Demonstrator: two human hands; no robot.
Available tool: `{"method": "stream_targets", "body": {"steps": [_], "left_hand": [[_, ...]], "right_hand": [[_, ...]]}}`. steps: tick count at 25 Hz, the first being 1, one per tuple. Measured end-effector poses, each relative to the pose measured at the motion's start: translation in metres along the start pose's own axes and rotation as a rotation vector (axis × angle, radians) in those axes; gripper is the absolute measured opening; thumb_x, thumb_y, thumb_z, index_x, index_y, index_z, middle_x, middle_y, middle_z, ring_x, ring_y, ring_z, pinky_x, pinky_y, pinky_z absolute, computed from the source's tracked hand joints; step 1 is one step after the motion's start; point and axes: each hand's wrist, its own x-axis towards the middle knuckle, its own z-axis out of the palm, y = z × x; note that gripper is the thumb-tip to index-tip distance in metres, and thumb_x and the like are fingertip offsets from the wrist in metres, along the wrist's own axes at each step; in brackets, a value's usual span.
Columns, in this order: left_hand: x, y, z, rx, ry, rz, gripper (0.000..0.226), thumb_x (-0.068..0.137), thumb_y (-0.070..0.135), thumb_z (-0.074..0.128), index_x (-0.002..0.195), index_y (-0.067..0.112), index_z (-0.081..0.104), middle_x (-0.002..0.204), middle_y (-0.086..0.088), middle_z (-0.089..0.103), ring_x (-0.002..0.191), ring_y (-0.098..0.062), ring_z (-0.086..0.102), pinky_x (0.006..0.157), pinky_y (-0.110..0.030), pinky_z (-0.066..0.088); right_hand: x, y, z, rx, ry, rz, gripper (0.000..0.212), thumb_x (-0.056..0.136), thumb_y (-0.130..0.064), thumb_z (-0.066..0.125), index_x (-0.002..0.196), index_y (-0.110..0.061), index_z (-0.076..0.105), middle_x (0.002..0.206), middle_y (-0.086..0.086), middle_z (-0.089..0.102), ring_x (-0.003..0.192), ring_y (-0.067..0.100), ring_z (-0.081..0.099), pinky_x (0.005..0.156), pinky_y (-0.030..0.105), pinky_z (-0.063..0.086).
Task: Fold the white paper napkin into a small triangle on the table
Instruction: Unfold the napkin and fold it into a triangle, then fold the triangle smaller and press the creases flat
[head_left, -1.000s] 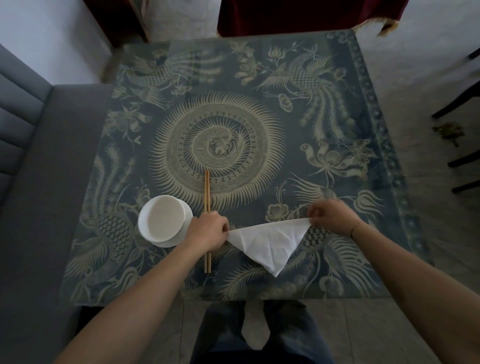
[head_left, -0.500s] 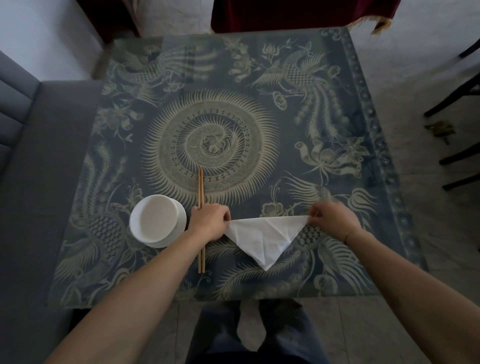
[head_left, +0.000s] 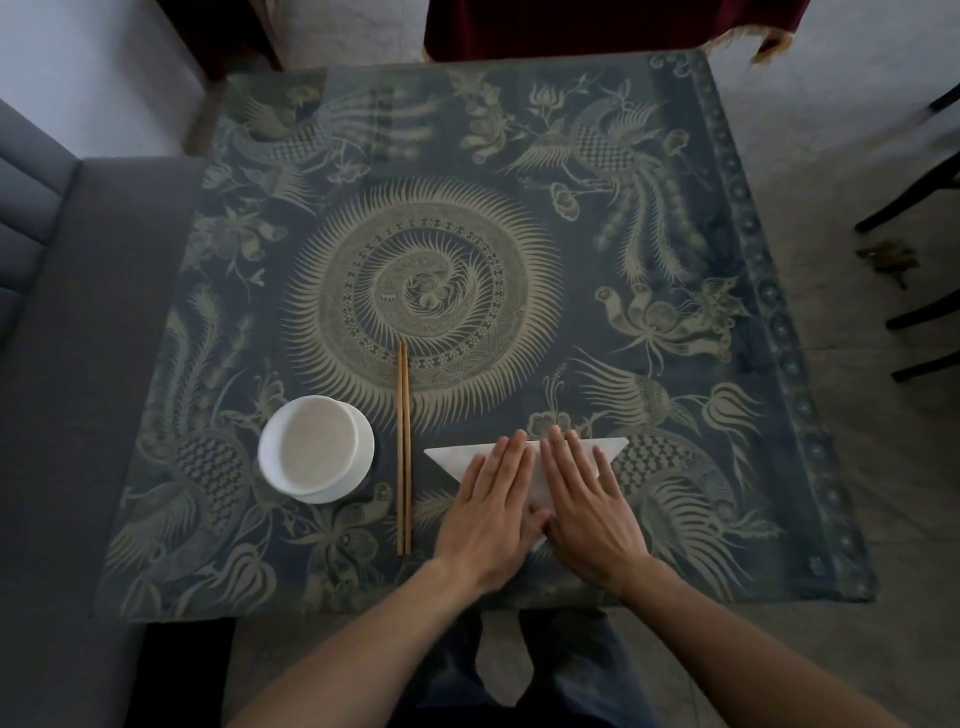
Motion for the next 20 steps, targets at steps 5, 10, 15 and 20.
{"method": "stream_targets", "body": {"steps": [5, 10, 15, 20], "left_hand": [[-0.006, -0.013, 0.015, 0.021, -0.057, -0.021, 0.074, 0.095, 0.063, -0.001, 0.149, 0.016, -0.020, 0.158, -0.002, -0.028, 0.144, -0.014, -0.029, 0.117, -0.037, -0.016], [-0.016, -0.042, 0.014, 0.074, -0.004, -0.177, 0.077, 0.094, 0.063, -0.007, 0.153, 0.012, -0.012, 0.161, -0.005, -0.022, 0.148, -0.020, -0.020, 0.120, -0.041, -0.007], [-0.016, -0.044, 0.006, 0.052, 0.058, -0.248, 0.075, 0.098, 0.060, 0.003, 0.153, 0.010, -0.012, 0.160, -0.008, -0.022, 0.149, -0.023, -0.016, 0.121, -0.042, -0.007], [-0.025, -0.005, 0.021, 0.077, 0.043, 0.092, 0.068, 0.101, 0.043, 0.029, 0.154, 0.007, 0.008, 0.163, -0.010, 0.000, 0.150, -0.026, 0.005, 0.117, -0.041, 0.003]], "right_hand": [[-0.003, 0.005, 0.009, 0.034, -0.020, 0.035, 0.079, 0.096, -0.061, 0.019, 0.153, -0.010, 0.000, 0.162, 0.007, -0.007, 0.149, 0.024, -0.009, 0.118, 0.049, -0.001], [-0.019, 0.032, 0.012, 0.037, 0.022, 0.225, 0.087, 0.092, -0.071, 0.017, 0.154, -0.013, 0.000, 0.163, 0.006, 0.000, 0.149, 0.022, -0.005, 0.119, 0.052, 0.002], [-0.020, 0.031, 0.005, 0.024, 0.017, 0.251, 0.097, 0.088, -0.077, 0.019, 0.153, -0.010, -0.008, 0.162, 0.009, -0.010, 0.148, 0.024, -0.013, 0.119, 0.053, -0.005], [-0.026, -0.009, 0.007, 0.038, 0.077, -0.064, 0.080, 0.095, -0.060, 0.032, 0.152, -0.006, 0.016, 0.162, 0.013, 0.008, 0.149, 0.027, 0.008, 0.117, 0.054, 0.010]]}}
